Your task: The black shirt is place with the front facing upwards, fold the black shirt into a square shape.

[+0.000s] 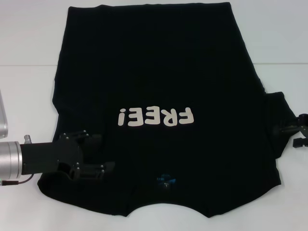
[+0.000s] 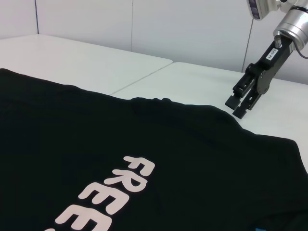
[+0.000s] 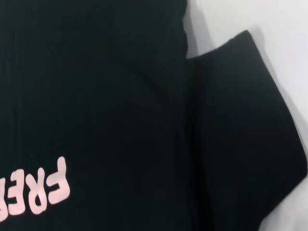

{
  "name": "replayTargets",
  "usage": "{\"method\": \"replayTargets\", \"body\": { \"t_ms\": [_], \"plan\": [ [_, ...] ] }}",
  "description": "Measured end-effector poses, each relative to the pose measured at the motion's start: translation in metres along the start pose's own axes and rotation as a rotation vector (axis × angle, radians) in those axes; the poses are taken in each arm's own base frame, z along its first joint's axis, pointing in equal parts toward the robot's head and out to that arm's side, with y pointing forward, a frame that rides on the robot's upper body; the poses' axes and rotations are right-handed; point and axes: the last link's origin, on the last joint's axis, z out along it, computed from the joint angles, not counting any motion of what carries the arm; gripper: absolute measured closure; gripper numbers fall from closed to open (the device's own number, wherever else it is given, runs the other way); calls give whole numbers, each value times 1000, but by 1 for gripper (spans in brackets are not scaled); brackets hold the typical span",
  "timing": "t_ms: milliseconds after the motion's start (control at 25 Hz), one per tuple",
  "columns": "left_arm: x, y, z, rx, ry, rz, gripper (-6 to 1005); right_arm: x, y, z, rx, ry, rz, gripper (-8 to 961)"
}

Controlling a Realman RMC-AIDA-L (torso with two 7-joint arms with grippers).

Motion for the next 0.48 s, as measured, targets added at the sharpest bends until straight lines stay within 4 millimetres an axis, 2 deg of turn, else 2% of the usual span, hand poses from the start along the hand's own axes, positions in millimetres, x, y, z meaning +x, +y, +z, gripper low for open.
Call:
{"method": "replayTargets", "body": {
  "t_ms": [480],
  "plan": [
    [-1, 0, 0, 4, -2, -3, 115, -1, 6, 8, 14, 5, -21, 118]
  ]
}}
